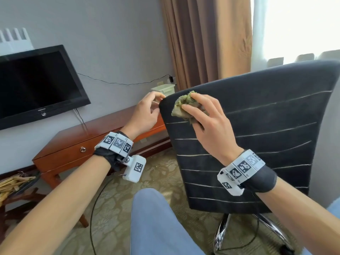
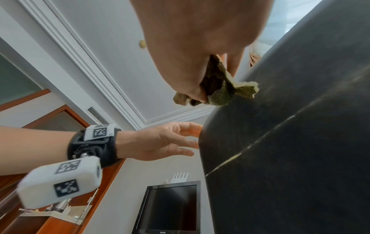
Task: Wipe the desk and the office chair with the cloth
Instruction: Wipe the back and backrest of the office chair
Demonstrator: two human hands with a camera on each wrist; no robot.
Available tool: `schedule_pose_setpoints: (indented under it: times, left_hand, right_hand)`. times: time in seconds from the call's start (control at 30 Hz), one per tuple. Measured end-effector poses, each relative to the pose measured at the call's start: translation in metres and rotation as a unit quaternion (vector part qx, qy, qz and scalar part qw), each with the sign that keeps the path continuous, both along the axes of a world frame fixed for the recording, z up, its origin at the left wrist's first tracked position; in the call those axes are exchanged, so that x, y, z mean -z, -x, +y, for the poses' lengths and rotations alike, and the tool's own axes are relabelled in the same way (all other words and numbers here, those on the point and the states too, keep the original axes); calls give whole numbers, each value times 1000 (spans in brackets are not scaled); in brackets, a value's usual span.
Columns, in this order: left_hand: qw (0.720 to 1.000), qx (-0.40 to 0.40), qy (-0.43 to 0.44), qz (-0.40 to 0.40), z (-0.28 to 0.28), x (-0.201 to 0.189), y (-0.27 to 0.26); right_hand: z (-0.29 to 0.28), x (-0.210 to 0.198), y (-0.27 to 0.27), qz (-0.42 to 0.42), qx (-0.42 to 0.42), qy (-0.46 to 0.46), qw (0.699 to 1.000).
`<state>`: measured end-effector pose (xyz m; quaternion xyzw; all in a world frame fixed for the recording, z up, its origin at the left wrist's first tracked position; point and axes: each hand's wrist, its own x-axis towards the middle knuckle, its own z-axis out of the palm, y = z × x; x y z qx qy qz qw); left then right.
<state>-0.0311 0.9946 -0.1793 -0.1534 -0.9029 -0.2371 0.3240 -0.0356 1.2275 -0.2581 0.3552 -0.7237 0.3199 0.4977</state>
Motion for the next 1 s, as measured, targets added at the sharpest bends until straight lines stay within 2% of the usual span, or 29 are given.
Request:
schedule_pose_setpoints:
  times: [0.1, 0.27, 0.47, 0.6, 0.7, 0.77, 0.83, 0.9, 1.0]
  left_hand:
    - [999, 18, -20, 30, 11, 4, 0]
    - [997, 18, -68, 8, 33, 15, 2]
    - [988, 108, -114, -7, 59, 17, -1]
    - [979, 151, -128, -47, 64, 13, -2]
    - [985, 143, -84, -54, 68, 7, -4]
    - [988, 133, -57, -50, 68, 4, -5]
    - [988, 136, -46, -54, 65, 4, -7]
    - [986, 147, -49, -61, 63, 7, -9]
    - [982, 163, -72, -57, 63, 12, -12]
  right_hand:
    - [4, -13, 2, 9, 24, 22, 999]
    - [21, -13, 10, -11, 73, 73, 995]
    - [32, -9, 10, 18, 103, 104, 989]
    - [23, 14, 16, 67, 118, 42, 990]
    - [19, 50, 21, 107, 129, -67, 984]
    - [20, 70, 20, 100, 120, -137, 978]
    - [23, 74, 14, 84, 114, -166, 976]
    - [23, 63, 5, 74, 96, -145, 982]
    - [26, 27, -6, 95, 86, -47, 991]
